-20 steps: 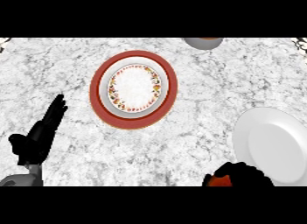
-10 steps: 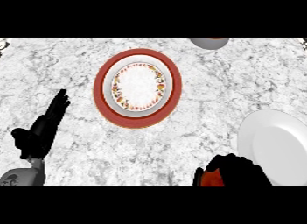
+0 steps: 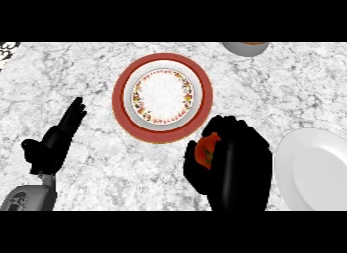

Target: Pick the tomato from the plate and place it in the plate

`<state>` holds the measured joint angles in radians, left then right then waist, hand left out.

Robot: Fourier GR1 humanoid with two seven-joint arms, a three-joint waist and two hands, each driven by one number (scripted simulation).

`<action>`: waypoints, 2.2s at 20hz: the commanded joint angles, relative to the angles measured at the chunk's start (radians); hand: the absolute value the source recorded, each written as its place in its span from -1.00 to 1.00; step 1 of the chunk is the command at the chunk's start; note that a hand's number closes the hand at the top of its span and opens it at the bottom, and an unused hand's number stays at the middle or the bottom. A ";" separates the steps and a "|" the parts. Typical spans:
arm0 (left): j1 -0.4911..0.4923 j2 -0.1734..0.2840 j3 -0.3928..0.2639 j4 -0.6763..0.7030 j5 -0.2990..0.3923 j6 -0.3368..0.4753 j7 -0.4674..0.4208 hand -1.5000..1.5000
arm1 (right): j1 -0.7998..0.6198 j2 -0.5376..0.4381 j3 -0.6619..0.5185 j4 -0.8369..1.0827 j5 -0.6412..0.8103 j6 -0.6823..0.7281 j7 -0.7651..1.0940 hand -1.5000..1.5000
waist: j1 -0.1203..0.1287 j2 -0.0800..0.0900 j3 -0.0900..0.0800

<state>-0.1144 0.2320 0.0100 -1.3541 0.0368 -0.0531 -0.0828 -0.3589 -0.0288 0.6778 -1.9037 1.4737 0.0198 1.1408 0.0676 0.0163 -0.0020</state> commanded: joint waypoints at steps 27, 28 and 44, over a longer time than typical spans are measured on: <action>-0.042 -0.029 0.002 0.072 -0.024 0.020 -0.034 0.00 | -0.471 0.028 -0.381 0.676 -0.312 -0.863 0.106 -1.00 | -0.010 -0.003 0.003; 0.011 -0.019 -0.003 0.040 -0.019 0.003 -0.047 0.00 | -0.426 0.028 -0.385 0.673 -0.320 -0.924 0.095 -1.00 | 0.005 -0.007 0.004; 0.040 0.010 0.057 -0.031 0.006 0.007 0.033 0.00 | 0.283 -0.006 -0.060 0.182 -0.368 -1.168 -0.189 -1.00 | -0.077 -0.020 0.002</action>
<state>-0.0605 0.2367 0.0563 -1.3728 0.0399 -0.0483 -0.0869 -0.2573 -0.0289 0.5226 -1.6041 1.0933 -1.0691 0.9916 0.0000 -0.0030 0.0006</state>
